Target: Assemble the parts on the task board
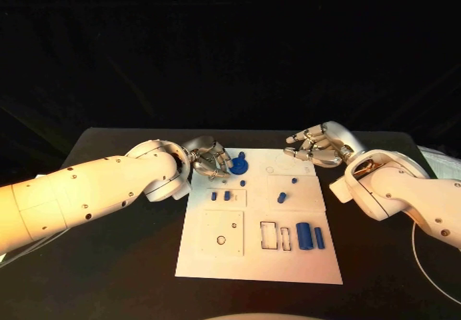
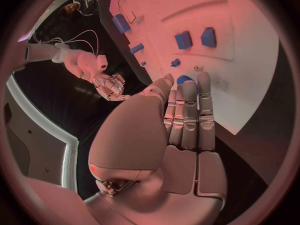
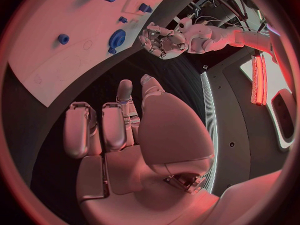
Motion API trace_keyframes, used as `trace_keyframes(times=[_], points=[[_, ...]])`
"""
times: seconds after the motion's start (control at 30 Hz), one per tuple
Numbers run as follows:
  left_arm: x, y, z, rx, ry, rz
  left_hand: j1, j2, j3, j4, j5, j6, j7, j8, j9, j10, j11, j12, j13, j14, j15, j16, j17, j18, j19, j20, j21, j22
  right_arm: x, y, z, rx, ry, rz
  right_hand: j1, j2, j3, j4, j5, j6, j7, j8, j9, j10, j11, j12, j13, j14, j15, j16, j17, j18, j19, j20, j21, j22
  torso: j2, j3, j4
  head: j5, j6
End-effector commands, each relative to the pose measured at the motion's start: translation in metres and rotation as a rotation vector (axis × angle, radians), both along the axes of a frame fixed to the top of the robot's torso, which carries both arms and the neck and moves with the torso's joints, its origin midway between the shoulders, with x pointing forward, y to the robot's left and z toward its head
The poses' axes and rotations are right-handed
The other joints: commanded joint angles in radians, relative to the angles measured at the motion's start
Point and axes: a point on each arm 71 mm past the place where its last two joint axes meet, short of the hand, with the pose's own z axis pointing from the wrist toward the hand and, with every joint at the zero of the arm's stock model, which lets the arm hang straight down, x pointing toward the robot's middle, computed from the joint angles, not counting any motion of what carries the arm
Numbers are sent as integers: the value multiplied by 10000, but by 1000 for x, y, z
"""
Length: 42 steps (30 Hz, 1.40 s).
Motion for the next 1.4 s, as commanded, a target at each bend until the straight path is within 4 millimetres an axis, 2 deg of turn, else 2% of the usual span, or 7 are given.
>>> trace_keyframes(times=[0.03, 0.2, 0.3, 0.37, 0.47, 0.87, 1.4], points=[[-2, -15, 8, 196, -2214, -1484, 55, -311, 272, -38, -211, 183, -109, -408, -581, 121, 15, -562, -662, 187, 4, -73, -283, 157, 184, 26, -68, -73, 0, 2, -1, -74, 28, 163, 47, 43, -42, -6, 30, 13, 35, 38, 9, -52, 2, -69, -10, 323, -1, -37, -9, 138, -40, 5, -45, -12, 3, 3, -13, -50, 43], [-1, -26, 1, 1078, -2713, -2001, -143, -568, 516, 27, -270, 622, -227, -881, -1330, 555, -27, -1224, -1589, 1351, -30, 1022, 246, 195, 900, -52, 60, -101, 0, 2, -1, -74, 35, 170, 47, 43, -42, -6, 30, 13, 35, 38, 9, -52, 2, -69, -10, 323, -1, -37, -9, 138, -40, 5, -45, -12, 1, 4, 11, -97, 59], [-1, -32, -4, 1582, -2788, -2199, -243, -629, 645, 38, -293, 916, -253, -1108, -1699, 769, -45, -1496, -2022, 2339, -79, 2445, 1447, 197, 1411, -98, 205, -57, 0, 3, -1, -74, 38, 182, 47, 43, -42, -6, 30, 13, 35, 38, 9, -52, 2, -69, -10, 323, -1, -37, -9, 138, -40, 5, -45, -12, -5, -2, 11, -96, 49], [-1, -36, -9, 1891, -2807, -2303, -330, -663, 695, 66, -353, 1069, -295, -1220, -1876, 849, -79, -1635, -2229, 2965, -110, 3486, 2420, -2, 2110, -132, 1537, 661, 0, 3, -1, -73, 44, 187, 47, 43, -42, -6, 30, 13, 35, 38, 9, -52, 2, -69, -10, 323, -1, -37, -9, 138, -40, 5, -45, -12, -6, -3, 20, -107, 53], [-1, -40, -15, 2291, -2720, -2416, -438, -692, 730, 105, -411, 1290, -305, -1300, -2042, 927, -84, -1785, -2444, 3341, -119, 4230, 3123, -188, 2618, -150, 2689, 1312, 0, 3, -2, -66, 45, 196, 47, 43, -42, -6, 30, 13, 35, 38, 9, -52, 2, -69, -10, 323, -1, -37, -9, 138, -40, 5, -45, -12, 1, -2, 4, -89, 58], [3, -51, -25, 2923, -2604, -2407, -591, -679, 763, 120, -528, 1852, -312, -1453, -2410, 1265, -108, -2047, -2897, 3869, -140, 5301, 4127, -499, 3383, -163, 4765, 2536, 0, 5, -2, -49, 54, 232, 49, 59, -44, -1, 37, 18, 35, 41, 10, -48, 2, -69, -21, 326, -1, -38, -4, 138, -39, 4, -50, -16, 1, 3, 6, -101, 20], [6, -59, -29, 3365, -2467, -2468, -337, -411, 1467, -151, -492, 2338, -375, -1535, -2659, 1690, -199, -2435, -3313, 3995, -237, 5512, 4207, -632, 3630, -257, 5631, 3101, 0, 6, -2, -69, 47, 295, 48, 67, -45, 3, 40, 20, 36, 42, 10, -40, 3, -54, -14, 329, -1, -33, 4, 138, -37, 3, -50, -14, -4, 10, 12, -112, -28]])
